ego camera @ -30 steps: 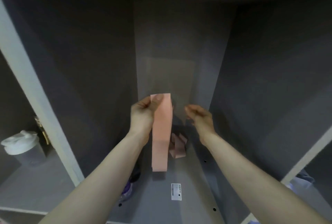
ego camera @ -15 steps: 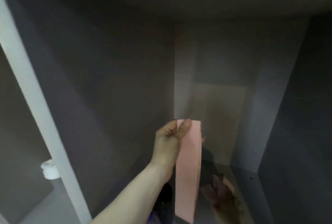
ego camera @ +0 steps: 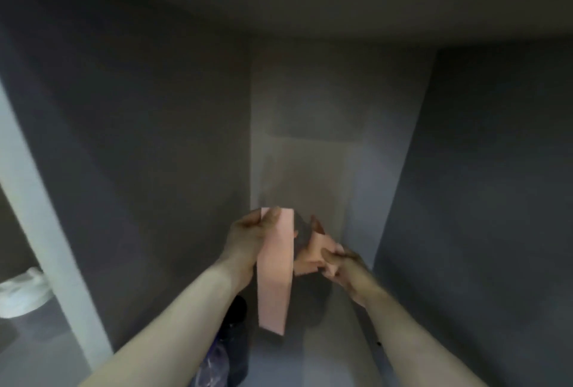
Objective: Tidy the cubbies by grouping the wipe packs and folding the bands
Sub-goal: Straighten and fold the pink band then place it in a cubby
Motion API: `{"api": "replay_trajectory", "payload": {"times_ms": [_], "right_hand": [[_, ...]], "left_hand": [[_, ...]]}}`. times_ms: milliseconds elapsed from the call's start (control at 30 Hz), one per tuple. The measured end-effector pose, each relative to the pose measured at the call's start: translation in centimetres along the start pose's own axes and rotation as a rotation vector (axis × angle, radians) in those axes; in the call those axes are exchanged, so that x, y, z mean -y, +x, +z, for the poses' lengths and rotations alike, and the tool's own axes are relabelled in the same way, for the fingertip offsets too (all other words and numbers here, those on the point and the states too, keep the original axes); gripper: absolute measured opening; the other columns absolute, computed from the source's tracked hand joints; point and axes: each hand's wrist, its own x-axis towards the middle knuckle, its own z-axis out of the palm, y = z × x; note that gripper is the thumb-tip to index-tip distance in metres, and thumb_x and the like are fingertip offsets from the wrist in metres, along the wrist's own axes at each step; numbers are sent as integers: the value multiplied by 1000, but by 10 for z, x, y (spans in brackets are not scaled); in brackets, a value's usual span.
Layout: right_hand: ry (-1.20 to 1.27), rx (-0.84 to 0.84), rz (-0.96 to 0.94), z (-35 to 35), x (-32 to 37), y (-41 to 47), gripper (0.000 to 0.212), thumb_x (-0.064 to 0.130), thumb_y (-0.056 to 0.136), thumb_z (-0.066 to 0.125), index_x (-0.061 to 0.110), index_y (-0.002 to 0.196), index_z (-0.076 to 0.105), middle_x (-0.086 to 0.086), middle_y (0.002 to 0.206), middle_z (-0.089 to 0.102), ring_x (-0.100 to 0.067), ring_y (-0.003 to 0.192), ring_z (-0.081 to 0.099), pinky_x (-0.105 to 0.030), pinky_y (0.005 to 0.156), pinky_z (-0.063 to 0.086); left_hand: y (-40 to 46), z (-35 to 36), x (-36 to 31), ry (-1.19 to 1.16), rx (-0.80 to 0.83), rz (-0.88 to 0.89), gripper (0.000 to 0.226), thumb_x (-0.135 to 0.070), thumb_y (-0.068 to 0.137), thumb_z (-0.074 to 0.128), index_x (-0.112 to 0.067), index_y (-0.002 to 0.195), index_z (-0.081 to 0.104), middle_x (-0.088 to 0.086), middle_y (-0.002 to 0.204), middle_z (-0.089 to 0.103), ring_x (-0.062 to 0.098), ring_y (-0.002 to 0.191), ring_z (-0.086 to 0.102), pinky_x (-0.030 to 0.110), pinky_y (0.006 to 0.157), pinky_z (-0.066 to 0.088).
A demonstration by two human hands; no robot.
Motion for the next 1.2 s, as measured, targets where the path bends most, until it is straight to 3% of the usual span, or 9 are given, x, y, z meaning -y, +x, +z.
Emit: {"api": "replay_trajectory", "payload": {"times_ms": [67, 233, 400, 500, 600, 733, 833, 967, 1200], "right_hand": [[21, 41, -93, 1, 18, -22, 30, 0, 81, 63, 9, 109, 61, -5, 94, 69, -17, 83, 66, -26, 65, 50], [-4, 103, -257, 3, 41, -77, 40, -11, 72, 65, 3, 110, 64, -10, 95, 73, -27, 95, 68, -34, 80, 56], [121, 182, -387, 7, 57, -131, 57, -2, 65, 68, -2, 121, 57, -15, 108, 67, -28, 102, 64, -39, 86, 51], [253, 198, -426, 4, 59, -155, 49, 3, 67, 63, 0, 116, 60, -16, 114, 64, -28, 103, 61, -41, 89, 45], [414, 177, -367, -1, 56, -176, 44, 0, 65, 57, 5, 108, 65, -11, 107, 67, -24, 93, 62, -32, 82, 45], [569, 173, -276, -6, 66, -194, 43, 19, 82, 56, 1, 121, 56, -11, 118, 66, -23, 113, 61, -34, 94, 45], [630, 93, -204, -5, 79, -195, 45, 42, 93, 48, 4, 115, 58, -5, 94, 75, -14, 89, 70, -34, 81, 56], [671, 32, -260, -1, 92, -192, 37, 42, 95, 43, 9, 107, 55, -7, 79, 73, -13, 60, 70, -28, 60, 58], [697, 45, -336, -9, 119, -195, 41, 39, 93, 51, 7, 118, 53, -10, 85, 74, -15, 66, 71, -27, 58, 57]], "left_hand": [[-3, 3, 3, 86, 34, -98, 15, -30, 89, 61, -18, 94, 68, 9, 100, 71, 24, 91, 68, 39, 84, 55], [-19, 24, 2, -25, 269, -231, 36, -27, 88, 60, -5, 117, 63, 16, 110, 68, 25, 91, 65, 35, 73, 57], [-39, 43, 0, -137, 181, -127, 36, -19, 87, 63, 2, 116, 63, 19, 116, 67, 29, 104, 64, 36, 84, 55], [-50, 39, -10, -271, 181, 0, 24, -14, 89, 59, 3, 105, 66, 8, 92, 75, 18, 86, 69, 33, 83, 56], [-60, 31, -21, -326, 222, 120, 18, -10, 89, 56, 0, 96, 68, 3, 84, 76, 12, 80, 71, 25, 80, 57], [-80, 18, -22, -227, 340, 196, 23, -13, 90, 54, -8, 86, 75, 1, 88, 76, 11, 85, 70, 23, 81, 55], [-94, 10, -15, -147, 383, 210, 22, -18, 86, 57, -8, 84, 76, 2, 89, 76, 12, 86, 70, 23, 79, 55], [-103, 1, -3, -89, 396, 217, 26, -26, 79, 61, -6, 87, 75, 4, 85, 76, 13, 80, 70, 23, 74, 55], [-107, -24, 3, -18, 487, 187, 21, -28, 71, 67, -11, 78, 76, 3, 75, 75, 13, 72, 71, 21, 70, 55]]}}
